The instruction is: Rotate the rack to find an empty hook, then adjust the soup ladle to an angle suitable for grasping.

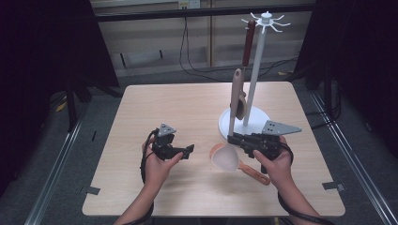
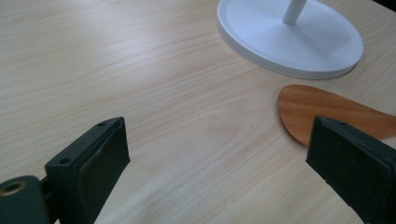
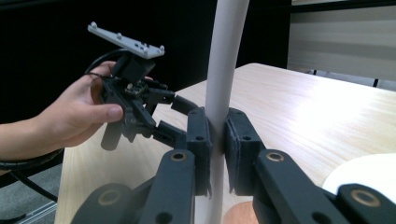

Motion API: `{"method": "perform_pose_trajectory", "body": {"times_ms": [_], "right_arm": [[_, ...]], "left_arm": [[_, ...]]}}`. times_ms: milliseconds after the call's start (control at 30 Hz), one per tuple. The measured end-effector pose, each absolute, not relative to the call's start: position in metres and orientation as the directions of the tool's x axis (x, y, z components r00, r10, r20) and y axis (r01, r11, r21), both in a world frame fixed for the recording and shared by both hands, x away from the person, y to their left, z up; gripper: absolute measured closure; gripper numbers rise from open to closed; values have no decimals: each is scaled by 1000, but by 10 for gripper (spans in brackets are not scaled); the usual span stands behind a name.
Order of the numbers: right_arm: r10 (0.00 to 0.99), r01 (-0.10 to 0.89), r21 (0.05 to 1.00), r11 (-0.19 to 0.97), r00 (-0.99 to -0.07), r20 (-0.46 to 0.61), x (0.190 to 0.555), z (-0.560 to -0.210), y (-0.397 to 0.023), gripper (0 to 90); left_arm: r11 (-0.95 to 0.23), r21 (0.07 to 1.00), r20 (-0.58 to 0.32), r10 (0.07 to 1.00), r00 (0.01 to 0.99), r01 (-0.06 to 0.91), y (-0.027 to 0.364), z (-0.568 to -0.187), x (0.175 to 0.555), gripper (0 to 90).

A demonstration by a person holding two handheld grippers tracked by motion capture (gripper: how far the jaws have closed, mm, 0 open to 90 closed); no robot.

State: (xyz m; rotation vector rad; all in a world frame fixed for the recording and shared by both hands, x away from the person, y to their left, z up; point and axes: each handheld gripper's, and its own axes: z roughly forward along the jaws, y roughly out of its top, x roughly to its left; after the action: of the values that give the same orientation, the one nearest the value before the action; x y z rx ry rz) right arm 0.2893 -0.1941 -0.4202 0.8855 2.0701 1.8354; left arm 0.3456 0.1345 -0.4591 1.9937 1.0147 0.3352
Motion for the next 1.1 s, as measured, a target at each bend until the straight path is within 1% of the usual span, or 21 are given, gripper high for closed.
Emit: {"method": "perform_pose_trajectory", "body": {"times_ms": [300, 500, 1100], "right_arm": [[581, 244, 969, 51, -796, 170, 293, -407, -205, 814], [582, 216, 975, 57, -801, 143, 297, -394, -211, 814], [609, 170, 985, 35, -785, 114, 315, -365, -234, 814]], "left_arm": [[-302, 781, -142, 766, 627, 546, 137, -465, 345, 55], [-308, 780, -133, 769, 625, 545, 139, -464, 345, 55], [-317, 773, -137, 763, 632, 550, 134, -468, 345, 55]]}}
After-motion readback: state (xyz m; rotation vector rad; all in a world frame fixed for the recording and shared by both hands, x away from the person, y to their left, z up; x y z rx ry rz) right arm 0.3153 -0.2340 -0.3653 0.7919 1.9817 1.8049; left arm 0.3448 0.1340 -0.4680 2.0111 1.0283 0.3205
